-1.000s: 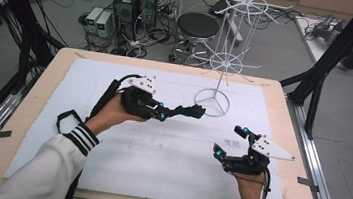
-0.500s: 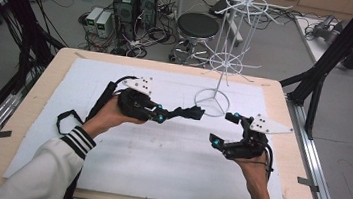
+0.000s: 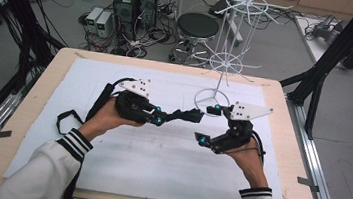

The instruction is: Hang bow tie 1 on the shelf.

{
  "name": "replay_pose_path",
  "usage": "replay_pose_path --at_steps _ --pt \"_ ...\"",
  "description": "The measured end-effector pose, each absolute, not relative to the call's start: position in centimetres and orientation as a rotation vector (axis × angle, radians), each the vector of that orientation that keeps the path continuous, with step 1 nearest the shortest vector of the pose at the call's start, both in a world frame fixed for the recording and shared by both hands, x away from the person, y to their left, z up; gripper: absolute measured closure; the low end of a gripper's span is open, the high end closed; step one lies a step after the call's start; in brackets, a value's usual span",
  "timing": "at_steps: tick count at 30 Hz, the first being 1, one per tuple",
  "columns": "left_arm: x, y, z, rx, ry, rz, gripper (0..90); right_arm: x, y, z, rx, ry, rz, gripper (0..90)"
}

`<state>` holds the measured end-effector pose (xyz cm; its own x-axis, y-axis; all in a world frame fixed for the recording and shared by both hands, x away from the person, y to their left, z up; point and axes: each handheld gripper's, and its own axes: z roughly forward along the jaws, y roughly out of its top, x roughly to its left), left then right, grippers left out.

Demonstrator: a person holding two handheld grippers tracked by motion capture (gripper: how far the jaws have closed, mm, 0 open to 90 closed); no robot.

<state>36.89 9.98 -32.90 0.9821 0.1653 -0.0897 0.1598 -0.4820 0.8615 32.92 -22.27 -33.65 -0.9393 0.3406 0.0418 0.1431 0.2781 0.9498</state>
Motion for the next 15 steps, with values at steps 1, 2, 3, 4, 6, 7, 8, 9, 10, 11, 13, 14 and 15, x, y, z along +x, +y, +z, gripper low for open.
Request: replay_pose_path --at_steps 1,2,3,4,6,7,8,9,10,11,13,14,15 --pt "36.8 10.0 -32.9 2.082 0.228 0.004 78.9 33.0 -22.1 -33.5 0.441 2.382 1.726 5.3" --pt "36.8 10.0 -33.0 2.085 0.228 0.003 79.0 33.0 -21.9 -33.3 0.428 2.390 1.714 5.3" --pt "36.8 10.0 -33.0 2.085 0.228 0.003 79.0 33.1 -21.7 -33.0 0.413 2.397 1.696 5.8" --pt "36.7 10.0 -33.1 2.083 0.226 -0.001 78.9 33.1 -21.5 -32.9 0.405 2.397 1.691 7.0" --pt "36.7 10.0 -33.1 2.086 0.226 -0.006 78.9 33.1 -21.2 -32.6 0.399 2.413 1.679 7.4" --pt "36.7 10.0 -33.1 2.084 0.224 -0.012 78.9 33.2 -21.1 -32.4 0.402 2.413 1.671 8.6" --pt "36.7 10.0 -33.1 2.080 0.223 -0.014 79.0 33.1 -20.9 -32.3 0.394 2.422 1.665 14.9" --pt "36.7 10.0 -33.1 2.080 0.223 -0.014 79.0 33.1 -20.8 -32.2 0.373 2.424 1.661 20.4" --pt "36.7 10.0 -33.1 2.080 0.224 -0.011 78.9 33.1 -20.7 -32.0 0.356 2.419 1.640 20.8" --pt "36.7 10.1 -33.1 2.083 0.224 -0.011 78.9 33.0 -20.5 -31.9 0.353 2.427 1.633 21.4" --pt "36.7 10.1 -33.1 2.084 0.226 -0.012 78.9 33.0 -20.4 -31.6 0.334 2.424 1.631 26.0" --pt "36.7 10.1 -33.1 2.080 0.223 -0.017 78.9 32.9 -20.3 -31.5 0.328 2.427 1.627 27.4" --pt "36.7 10.1 -33.1 2.080 0.223 -0.017 78.9 32.9 -20.3 -31.5 0.328 2.427 1.627 27.4"
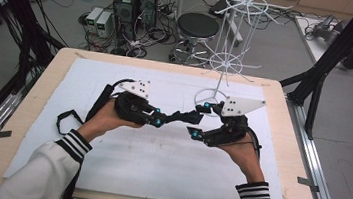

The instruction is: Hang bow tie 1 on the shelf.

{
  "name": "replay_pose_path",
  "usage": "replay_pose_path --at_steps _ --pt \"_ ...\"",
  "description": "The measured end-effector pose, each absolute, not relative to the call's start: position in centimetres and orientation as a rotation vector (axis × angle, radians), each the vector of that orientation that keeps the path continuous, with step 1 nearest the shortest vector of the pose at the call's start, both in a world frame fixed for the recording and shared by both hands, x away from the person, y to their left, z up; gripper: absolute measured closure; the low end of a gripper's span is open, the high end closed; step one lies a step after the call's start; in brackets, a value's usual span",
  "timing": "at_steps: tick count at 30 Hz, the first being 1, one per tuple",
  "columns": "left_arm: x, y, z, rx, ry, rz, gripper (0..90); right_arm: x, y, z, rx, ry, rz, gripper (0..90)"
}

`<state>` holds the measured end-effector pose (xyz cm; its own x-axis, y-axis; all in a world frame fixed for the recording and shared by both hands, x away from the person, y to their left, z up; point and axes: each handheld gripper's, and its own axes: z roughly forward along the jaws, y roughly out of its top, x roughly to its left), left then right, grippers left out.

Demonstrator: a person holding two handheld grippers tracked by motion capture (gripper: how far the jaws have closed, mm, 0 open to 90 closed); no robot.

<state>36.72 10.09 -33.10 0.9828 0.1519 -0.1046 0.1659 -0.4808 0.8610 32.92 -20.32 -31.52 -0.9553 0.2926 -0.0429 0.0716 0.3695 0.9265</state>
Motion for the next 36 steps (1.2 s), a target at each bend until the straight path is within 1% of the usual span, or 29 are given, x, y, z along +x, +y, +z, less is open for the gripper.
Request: replay_pose_path --at_steps 1,3,7,8,9,10,12,13,14,15,18,19,20,28,30,33,34,36 --pt "36.7 10.1 -33.0 2.079 0.218 -0.015 78.9 32.9 -20.3 -31.4 0.317 2.418 1.608 32.0" --pt "36.7 10.2 -33.0 2.076 0.219 -0.019 78.9 32.9 -20.3 -31.4 0.305 2.411 1.591 34.9" --pt "36.7 10.3 -33.0 2.077 0.221 -0.017 78.9 32.6 -20.3 -31.2 0.287 2.389 1.558 43.8" --pt "36.7 10.3 -33.0 2.075 0.222 -0.016 78.9 32.6 -20.3 -31.2 0.287 2.389 1.558 43.8" --pt "36.7 10.3 -33.0 2.075 0.222 -0.019 79.0 32.4 -20.3 -31.1 0.276 2.375 1.544 49.3" --pt "36.7 10.3 -33.0 2.078 0.222 -0.018 79.0 32.4 -20.2 -31.1 0.265 2.365 1.536 51.6" --pt "36.7 10.3 -33.0 2.080 0.223 -0.018 79.1 32.3 -20.1 -31.0 0.253 2.357 1.520 55.2" --pt "36.7 10.3 -33.0 2.075 0.225 -0.020 79.1 32.3 -20.1 -31.0 0.253 2.357 1.520 55.2" --pt "36.7 10.3 -33.0 2.077 0.228 -0.019 79.2 32.2 -20.0 -31.1 0.260 2.357 1.506 60.7" --pt "36.7 10.4 -32.9 2.074 0.231 -0.018 79.3 32.2 -20.0 -31.1 0.246 2.352 1.500 62.4" --pt "36.7 10.6 -32.9 2.065 0.231 -0.019 79.5 32.1 -19.9 -31.1 0.241 2.359 1.483 62.9" --pt "36.8 10.8 -32.9 2.058 0.239 -0.013 80.0 32.1 -19.8 -31.3 0.241 2.368 1.467 58.6" --pt "36.8 10.8 -32.9 2.049 0.250 -0.020 80.2 32.1 -19.8 -31.3 0.246 2.369 1.462 56.8" --pt "37.0 11.3 -32.8 2.050 0.259 -0.004 81.3 32.0 -19.3 -31.6 0.210 2.380 1.362 57.7" --pt "37.0 11.3 -32.8 2.052 0.255 -0.009 81.5 31.9 -19.3 -31.5 0.184 2.380 1.335 65.4" --pt "37.0 11.4 -32.8 2.050 0.259 -0.002 81.6 31.7 -19.1 -31.4 0.146 2.370 1.287 79.6" --pt "37.0 11.4 -32.8 2.058 0.249 -0.002 81.6 31.6 -19.0 -31.5 0.142 2.375 1.272 82.1" --pt "37.0 11.4 -32.8 2.053 0.256 -0.004 81.7 31.6 -19.0 -31.5 0.139 2.378 1.258 84.2"
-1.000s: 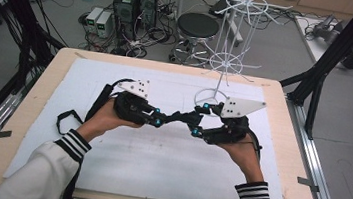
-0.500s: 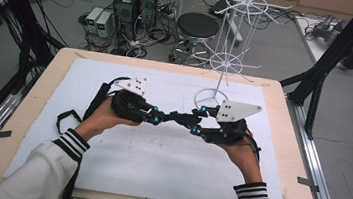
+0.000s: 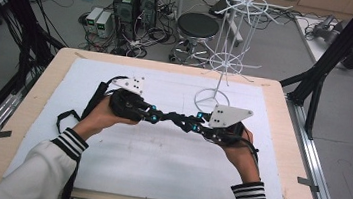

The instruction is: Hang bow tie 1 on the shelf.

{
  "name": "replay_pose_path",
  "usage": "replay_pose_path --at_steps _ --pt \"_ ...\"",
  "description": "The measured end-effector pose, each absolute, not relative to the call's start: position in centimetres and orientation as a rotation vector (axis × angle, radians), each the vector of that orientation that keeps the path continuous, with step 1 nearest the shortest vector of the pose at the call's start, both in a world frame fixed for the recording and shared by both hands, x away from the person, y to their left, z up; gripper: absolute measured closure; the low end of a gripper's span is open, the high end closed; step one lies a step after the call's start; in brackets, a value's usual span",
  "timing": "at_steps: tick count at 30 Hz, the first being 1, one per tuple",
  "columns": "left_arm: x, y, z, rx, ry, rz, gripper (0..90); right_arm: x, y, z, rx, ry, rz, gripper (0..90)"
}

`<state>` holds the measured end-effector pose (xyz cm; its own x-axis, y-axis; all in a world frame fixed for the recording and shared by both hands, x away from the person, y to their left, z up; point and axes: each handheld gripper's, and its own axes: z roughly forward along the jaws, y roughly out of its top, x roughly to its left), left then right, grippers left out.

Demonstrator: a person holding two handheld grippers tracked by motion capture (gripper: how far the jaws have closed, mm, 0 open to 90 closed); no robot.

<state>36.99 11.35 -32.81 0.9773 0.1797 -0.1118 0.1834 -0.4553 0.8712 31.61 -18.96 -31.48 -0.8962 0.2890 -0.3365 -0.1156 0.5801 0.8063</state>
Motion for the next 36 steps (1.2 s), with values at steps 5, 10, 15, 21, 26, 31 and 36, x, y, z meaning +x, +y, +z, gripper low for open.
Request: replay_pose_path --at_steps 5,10,15,21,26,31,36 --pt "37.0 11.5 -32.8 2.054 0.251 0.005 81.3 31.7 -18.9 -31.6 0.144 2.403 1.267 85.6" --pt "37.1 11.8 -32.8 2.006 0.316 0.088 54.9 31.8 -19.0 -31.5 0.165 2.402 1.275 85.7" --pt "37.2 12.2 -32.8 1.951 0.387 0.186 12.5 31.9 -19.4 -31.6 0.208 2.390 1.297 85.7" --pt "36.9 13.1 -32.8 1.887 0.403 0.246 6.4 32.0 -20.3 -31.9 0.289 2.356 1.339 85.6" --pt "36.5 13.9 -33.0 1.857 0.422 0.292 6.4 32.0 -21.0 -31.9 0.316 2.328 1.371 85.6" --pt "36.3 14.8 -33.2 1.832 0.453 0.300 6.4 32.0 -22.1 -31.5 0.370 2.273 1.423 85.5" --pt "36.1 15.2 -33.4 1.831 0.467 0.318 6.4 32.0 -23.0 -31.3 0.430 2.214 1.464 85.5"
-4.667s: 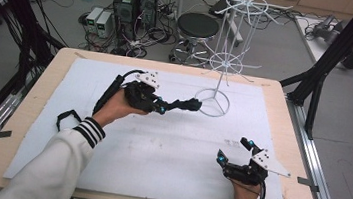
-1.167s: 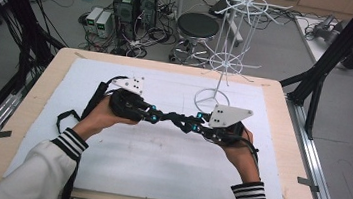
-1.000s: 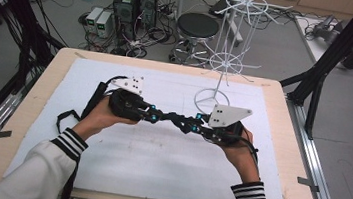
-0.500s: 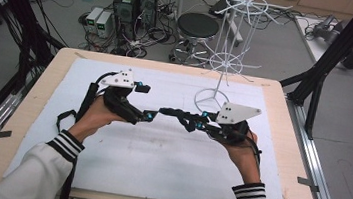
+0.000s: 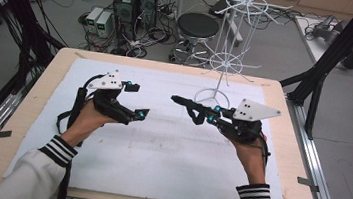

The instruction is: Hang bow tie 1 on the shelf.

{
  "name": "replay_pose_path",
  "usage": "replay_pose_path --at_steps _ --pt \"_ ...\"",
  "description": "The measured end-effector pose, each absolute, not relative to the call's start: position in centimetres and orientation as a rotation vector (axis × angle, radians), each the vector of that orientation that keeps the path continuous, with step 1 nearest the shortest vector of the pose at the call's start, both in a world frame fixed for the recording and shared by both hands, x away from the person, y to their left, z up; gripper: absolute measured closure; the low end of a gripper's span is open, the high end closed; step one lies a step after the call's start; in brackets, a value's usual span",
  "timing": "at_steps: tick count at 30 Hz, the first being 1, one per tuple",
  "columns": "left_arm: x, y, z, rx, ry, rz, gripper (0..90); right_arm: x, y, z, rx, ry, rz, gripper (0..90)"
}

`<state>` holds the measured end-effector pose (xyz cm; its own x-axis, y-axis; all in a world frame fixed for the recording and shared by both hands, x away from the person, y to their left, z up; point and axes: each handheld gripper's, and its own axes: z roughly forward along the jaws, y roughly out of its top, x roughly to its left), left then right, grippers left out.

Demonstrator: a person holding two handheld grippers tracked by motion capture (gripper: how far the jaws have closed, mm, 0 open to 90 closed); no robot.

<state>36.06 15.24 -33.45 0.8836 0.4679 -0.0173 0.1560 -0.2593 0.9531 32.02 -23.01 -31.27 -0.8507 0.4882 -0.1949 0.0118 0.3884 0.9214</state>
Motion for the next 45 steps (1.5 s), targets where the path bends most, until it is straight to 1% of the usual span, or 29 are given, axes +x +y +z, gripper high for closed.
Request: replay_pose_path --at_steps 13,24,36,45 --pt "35.2 15.4 -34.5 1.815 0.468 0.317 6.4 31.7 -24.4 -30.9 0.506 2.134 1.504 85.4" --pt "35.1 15.4 -35.1 1.811 0.479 0.309 6.4 31.4 -26.6 -30.1 0.566 2.059 1.534 85.5" --pt "35.1 15.4 -35.1 1.800 0.476 0.300 6.4 32.0 -27.7 -29.5 0.590 2.002 1.570 85.4" --pt "34.9 15.7 -35.2 1.772 0.464 0.333 6.4 32.8 -28.5 -29.0 0.611 1.963 1.593 85.4"
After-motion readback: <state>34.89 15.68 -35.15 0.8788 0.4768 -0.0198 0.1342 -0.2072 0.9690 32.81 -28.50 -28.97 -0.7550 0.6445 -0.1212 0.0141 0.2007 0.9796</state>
